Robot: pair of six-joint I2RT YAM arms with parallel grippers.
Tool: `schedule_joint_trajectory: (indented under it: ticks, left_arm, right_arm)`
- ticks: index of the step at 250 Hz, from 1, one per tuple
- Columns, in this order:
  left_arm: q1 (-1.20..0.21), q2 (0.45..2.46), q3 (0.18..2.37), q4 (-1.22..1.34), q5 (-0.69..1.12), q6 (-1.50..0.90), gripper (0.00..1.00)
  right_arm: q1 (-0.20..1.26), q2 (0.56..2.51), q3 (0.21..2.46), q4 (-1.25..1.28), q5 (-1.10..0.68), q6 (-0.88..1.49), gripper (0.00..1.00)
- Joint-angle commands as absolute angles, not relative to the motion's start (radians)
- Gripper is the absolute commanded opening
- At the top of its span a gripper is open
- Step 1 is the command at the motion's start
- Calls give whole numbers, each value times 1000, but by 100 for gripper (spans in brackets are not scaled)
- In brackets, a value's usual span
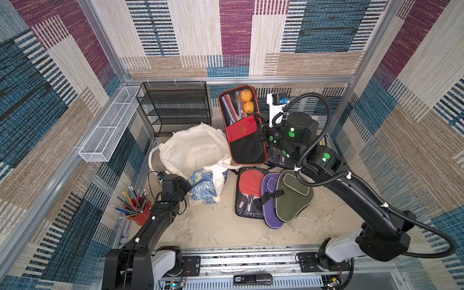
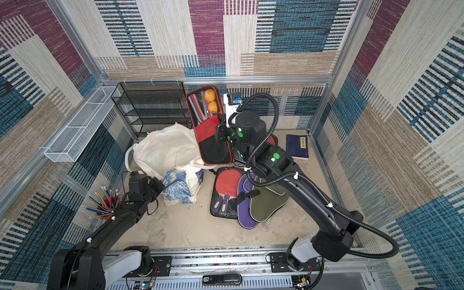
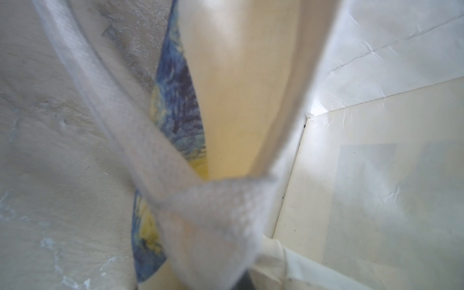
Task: Remove the ping pong set from the canvas bag
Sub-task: Place the ping pong set at the ping pong set.
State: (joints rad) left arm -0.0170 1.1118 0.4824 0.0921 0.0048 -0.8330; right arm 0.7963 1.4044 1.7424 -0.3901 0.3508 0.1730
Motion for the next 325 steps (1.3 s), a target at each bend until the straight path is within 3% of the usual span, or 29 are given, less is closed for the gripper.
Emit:
schedule_joint_trajectory:
  ticks: [1,77,164,325]
  left_arm:
    - [-9,1126,491,108,-11,-798,0]
    - [-3,1184,488,158,0,-799,0]
    - [10,1216,483,186,8,-799,0]
    - [43,1219,479,189,40,-795,0]
  right_arm:
    - [761,1299,1639,-308,409,283,0]
    - [595,1023,1386,-481,423,442,0]
    - [438,862,1195,-685,383,549,0]
    - [-28,761,885,-587,-72,559,0]
